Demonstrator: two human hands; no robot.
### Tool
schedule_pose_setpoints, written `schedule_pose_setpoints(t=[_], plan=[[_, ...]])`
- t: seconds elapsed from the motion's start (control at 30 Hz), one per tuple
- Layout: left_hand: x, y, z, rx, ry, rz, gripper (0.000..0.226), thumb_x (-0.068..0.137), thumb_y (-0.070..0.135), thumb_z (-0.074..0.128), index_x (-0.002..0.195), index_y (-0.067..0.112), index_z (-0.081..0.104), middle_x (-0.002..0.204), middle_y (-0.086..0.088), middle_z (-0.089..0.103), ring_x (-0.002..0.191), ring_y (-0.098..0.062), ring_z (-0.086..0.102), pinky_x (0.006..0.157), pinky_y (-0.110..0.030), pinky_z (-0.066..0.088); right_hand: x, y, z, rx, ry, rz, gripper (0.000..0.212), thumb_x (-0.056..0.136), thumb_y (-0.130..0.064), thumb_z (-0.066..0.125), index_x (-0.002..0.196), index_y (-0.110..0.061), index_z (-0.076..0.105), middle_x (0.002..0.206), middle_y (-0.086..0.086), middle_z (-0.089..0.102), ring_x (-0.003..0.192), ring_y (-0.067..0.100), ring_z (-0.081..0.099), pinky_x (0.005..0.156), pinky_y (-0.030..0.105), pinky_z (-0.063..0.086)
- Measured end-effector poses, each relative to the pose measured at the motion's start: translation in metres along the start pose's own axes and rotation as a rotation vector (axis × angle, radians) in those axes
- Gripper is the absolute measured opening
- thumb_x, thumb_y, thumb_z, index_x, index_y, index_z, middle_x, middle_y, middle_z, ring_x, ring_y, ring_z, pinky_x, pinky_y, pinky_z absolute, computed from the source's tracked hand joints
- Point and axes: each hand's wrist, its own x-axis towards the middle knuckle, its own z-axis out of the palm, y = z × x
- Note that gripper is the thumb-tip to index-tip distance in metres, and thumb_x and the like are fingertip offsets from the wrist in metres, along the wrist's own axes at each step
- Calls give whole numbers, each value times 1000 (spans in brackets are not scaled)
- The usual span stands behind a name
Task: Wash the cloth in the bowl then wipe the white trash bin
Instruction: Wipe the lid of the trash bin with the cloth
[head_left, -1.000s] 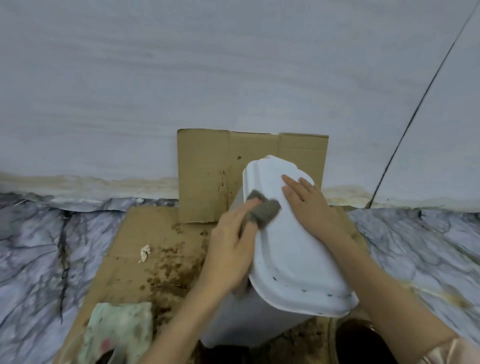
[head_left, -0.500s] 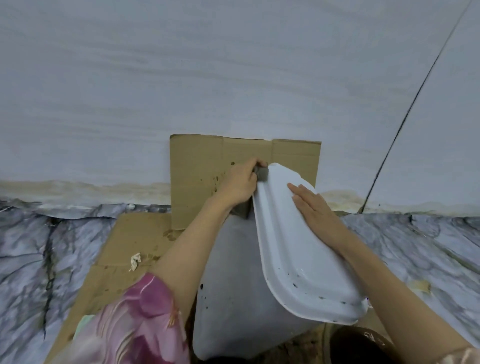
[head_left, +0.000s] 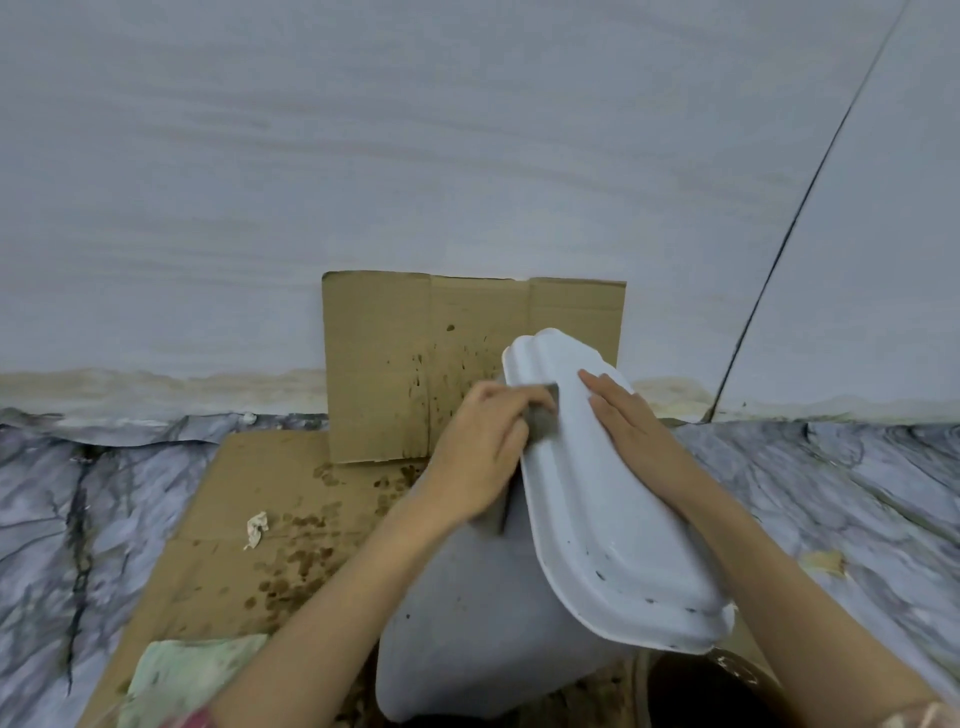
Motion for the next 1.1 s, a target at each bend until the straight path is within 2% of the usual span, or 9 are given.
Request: schedule_pose_setpoints(t=[0.13, 0.23, 0.33, 0.63, 0.7, 0.8, 0.93, 1.03, 1.1], plan=[[85, -35, 0, 52, -57, -223, 33, 91, 6, 35, 104, 18, 62, 107, -3, 66, 98, -19, 56, 87, -30, 44, 5, -1, 1, -39, -9, -3, 33, 100, -50, 26, 130, -63, 24, 146, -30, 20, 143, -3, 7, 120, 30, 1], [122, -41, -1, 54, -186, -300, 33, 97, 9, 31, 112, 9, 60, 108, -3, 60, 95, -15, 48, 73, -24, 32, 2, 0, -1, -8, -19, -7, 35, 102, -45, 27, 136, -54, 26, 138, -34, 18, 132, -14, 7, 111, 17, -3], [131, -39, 6, 48, -211, -350, 26, 98, 10, 30, 96, 9, 56, 96, -6, 55, 88, -19, 46, 61, -27, 30, 0, 2, -3, 8, -17, 12, 37, 101, -47, 27, 138, -54, 27, 140, -34, 19, 131, -15, 6, 110, 18, -2], [10, 24, 7, -49, 175, -339, 40, 94, 5, 38, 114, 23, 67, 107, 10, 69, 99, -12, 57, 81, -17, 39, 7, -7, 7, -102, -2, -38, 43, 103, -39, 24, 146, -38, 27, 152, -21, 24, 143, -2, 10, 115, 23, -4], [-41, 56, -2, -107, 182, -337, 39, 95, 9, 39, 112, 33, 65, 98, 31, 60, 96, 4, 51, 81, -6, 37, 9, -12, 13, -137, 2, -13, 46, 99, -50, 21, 145, -46, 25, 155, -20, 20, 145, 4, 7, 119, 33, -3], [-114, 91, -9, -128, 274, -326, 36, 89, 26, 41, 110, 46, 62, 110, 33, 56, 104, 9, 47, 82, 1, 34, 14, -25, 28, -228, 5, -11, 51, 93, -60, 15, 143, -52, 23, 156, -21, 18, 148, 14, 6, 118, 49, 5], [-161, 93, -16, 54, 409, -356, 43, 80, 28, 39, 111, 42, 64, 125, 33, 52, 109, -3, 48, 89, -2, 34, 12, -65, 56, -309, 46, -35, 52, 93, -58, 16, 143, -48, 27, 158, -11, 18, 147, 23, 8, 114, 56, 11], [-158, 74, -35, -2, 472, -478, 42, 82, 32, 36, 112, 54, 55, 117, 45, 48, 108, 7, 48, 84, -3, 37, -7, -75, 61, -289, 45, 2, 53, 92, -59, 24, 140, -40, 38, 155, -5, 26, 143, 27, 21, 112, 60, 16], [-148, 50, -49, -126, 480, -583, 40, 92, 28, 36, 118, 50, 56, 113, 36, 57, 105, 8, 52, 81, -13, 43, -30, -74, 65, -264, -29, -9, 55, 91, -62, 26, 141, -42, 36, 157, -8, 23, 143, 24, 23, 114, 57, 15]])
